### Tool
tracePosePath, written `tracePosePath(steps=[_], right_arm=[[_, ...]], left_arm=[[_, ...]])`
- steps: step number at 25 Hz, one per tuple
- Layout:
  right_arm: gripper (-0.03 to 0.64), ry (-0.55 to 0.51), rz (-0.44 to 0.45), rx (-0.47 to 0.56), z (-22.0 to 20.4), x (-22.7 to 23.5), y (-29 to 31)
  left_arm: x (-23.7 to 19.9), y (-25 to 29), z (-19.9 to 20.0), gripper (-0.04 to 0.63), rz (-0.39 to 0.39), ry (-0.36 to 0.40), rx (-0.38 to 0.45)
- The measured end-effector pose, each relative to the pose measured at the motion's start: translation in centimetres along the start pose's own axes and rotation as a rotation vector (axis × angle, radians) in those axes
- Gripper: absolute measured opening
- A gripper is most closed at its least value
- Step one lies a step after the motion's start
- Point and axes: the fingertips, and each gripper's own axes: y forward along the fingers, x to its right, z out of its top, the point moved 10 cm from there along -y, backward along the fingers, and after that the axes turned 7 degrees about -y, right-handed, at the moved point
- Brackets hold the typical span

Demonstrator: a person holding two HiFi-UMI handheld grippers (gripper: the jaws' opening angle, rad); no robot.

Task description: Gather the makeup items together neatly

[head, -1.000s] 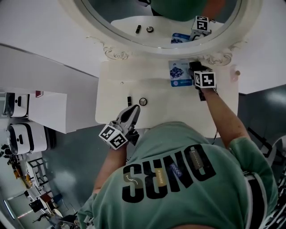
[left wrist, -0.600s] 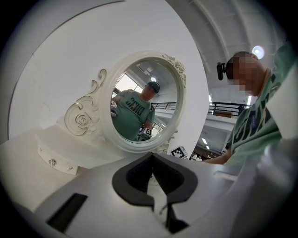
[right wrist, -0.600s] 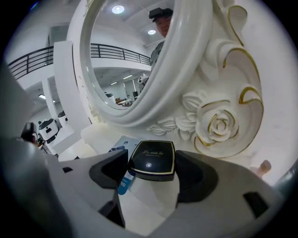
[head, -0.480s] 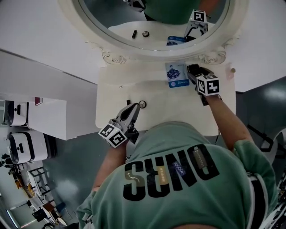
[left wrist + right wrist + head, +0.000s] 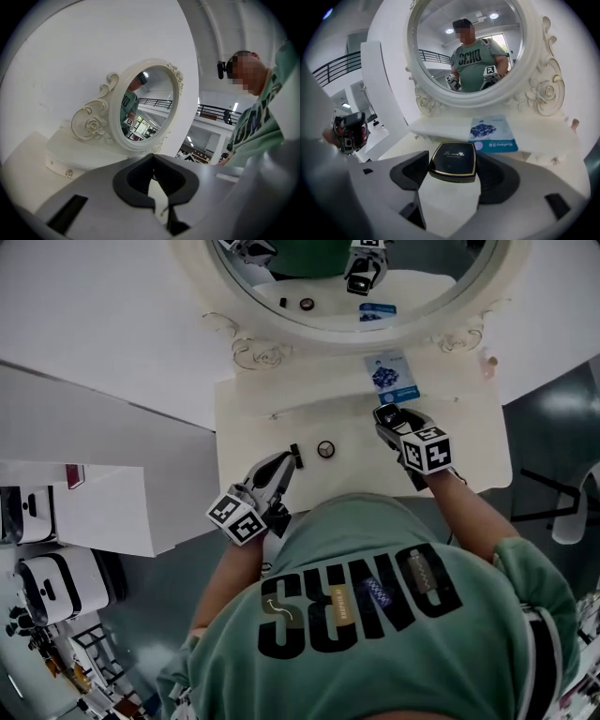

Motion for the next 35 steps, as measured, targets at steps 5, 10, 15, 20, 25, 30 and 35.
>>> tracePosePath(steps=[5,10,15,20,25,30,35], right_arm=[[0.313,0.097,-0.103,-0.090,-4.7,-3.0,3.8],[0.313,0.112,-0.183,-0.161,-7.8,-5.1,7.0],[0.314,0.063,-0.232,-0.215,-9.8,-6.4,8.5],[0.322,0.123,-0.220,-0.145,-7.8,-5.7,6.6],[0.322,0.131,-0.289,-0.009,-3.0,-3.6,2.2],[0.322,0.087,-0.354,0.039,1.0,-0.8,-0.4],[0.322,0.034,-0.343,0.030,2.0,-0.2,-2.1]], left_arm=[[-2.7,-4.1,0.9,0.008,-0.025,-0.017,-0.062],[-4.4,-7.1,1.2,0.008,-0.030,-0.031,-0.100],[-5.3,-8.6,1.2,0.008,-0.043,-0.040,-0.119],[-6.1,-8.5,1.3,0.008,-0.079,-0.042,-0.108],[-6.1,-7.7,2.1,0.008,-0.122,-0.042,-0.082],[-6.2,-6.9,2.2,0.008,-0.153,-0.027,-0.054],[-6.0,-5.8,2.1,0.008,-0.146,-0.013,-0.032]])
